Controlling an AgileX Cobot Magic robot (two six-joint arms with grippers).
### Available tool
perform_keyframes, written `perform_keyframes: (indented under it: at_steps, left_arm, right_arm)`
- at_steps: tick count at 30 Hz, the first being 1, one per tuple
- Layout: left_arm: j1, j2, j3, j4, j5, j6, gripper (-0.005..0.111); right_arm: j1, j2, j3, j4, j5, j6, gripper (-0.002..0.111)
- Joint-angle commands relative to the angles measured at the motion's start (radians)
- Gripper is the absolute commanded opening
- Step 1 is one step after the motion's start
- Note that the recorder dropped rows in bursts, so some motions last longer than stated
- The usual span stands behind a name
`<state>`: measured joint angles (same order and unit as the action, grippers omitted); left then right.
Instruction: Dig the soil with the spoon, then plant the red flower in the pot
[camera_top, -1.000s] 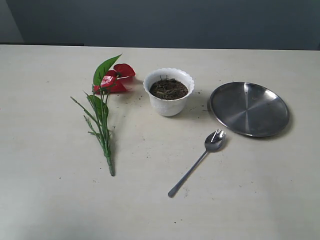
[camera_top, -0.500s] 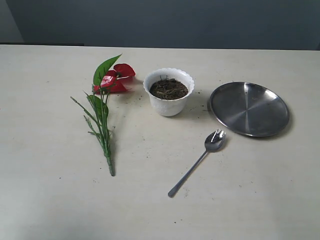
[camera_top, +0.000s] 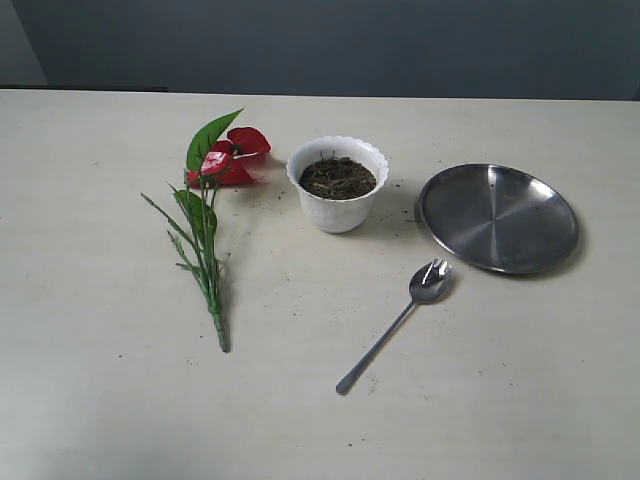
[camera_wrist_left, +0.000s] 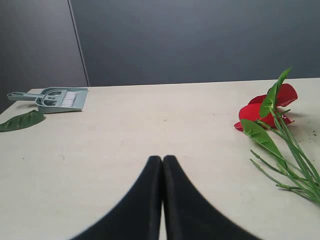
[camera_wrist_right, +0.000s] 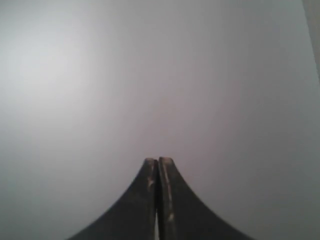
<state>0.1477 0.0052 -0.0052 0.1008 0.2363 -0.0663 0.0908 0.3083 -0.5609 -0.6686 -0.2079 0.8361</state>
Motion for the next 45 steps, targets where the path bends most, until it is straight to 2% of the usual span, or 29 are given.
perform_keyframes:
  at_steps: [1, 6, 8, 13, 17, 28, 34, 39, 45]
  left_arm:
    - [0.001, -0.005, 0.005, -0.002, 0.002, -0.002, 0.0]
    - [0.001, -0.005, 0.005, -0.002, 0.002, -0.002, 0.0]
    - [0.001, -0.005, 0.005, -0.002, 0.002, -0.002, 0.0]
    - [0.001, -0.005, 0.005, -0.002, 0.002, -0.002, 0.0]
    - [0.001, -0.005, 0.005, -0.002, 0.002, -0.002, 0.0]
    - [0.001, -0.005, 0.005, -0.002, 0.002, -0.002, 0.0]
    - [0.001, -0.005, 0.005, -0.002, 0.002, -0.002, 0.0]
    - [0.001, -0.005, 0.005, -0.002, 0.002, -0.002, 0.0]
    - [0.001, -0.005, 0.005, -0.002, 0.002, -0.002, 0.0]
  right_arm:
    - [0.002, 0.173, -0.078, -0.446, -0.089, 0.37, -0.001]
    - [0.002, 0.402, -0.17, -1.076, -0.357, 1.037, -0.001]
    - [0.002, 0.479, -0.176, -1.076, -0.416, 1.119, -0.001]
    - [0.004, 0.592, -0.182, -1.076, -0.45, 1.119, -0.001]
    - [0.004, 0.617, -0.182, -1.076, -0.386, 1.073, -0.001]
    - [0.004, 0.53, -0.18, -1.076, -0.14, 0.968, -0.001]
    - [0.004, 0.493, -0.18, -1.076, -0.099, 0.944, -0.001]
    - [0.004, 0.493, -0.18, -1.076, 0.133, 1.085, -0.001]
    - [0.004, 0.49, -0.18, -1.076, 0.122, 1.013, -0.001]
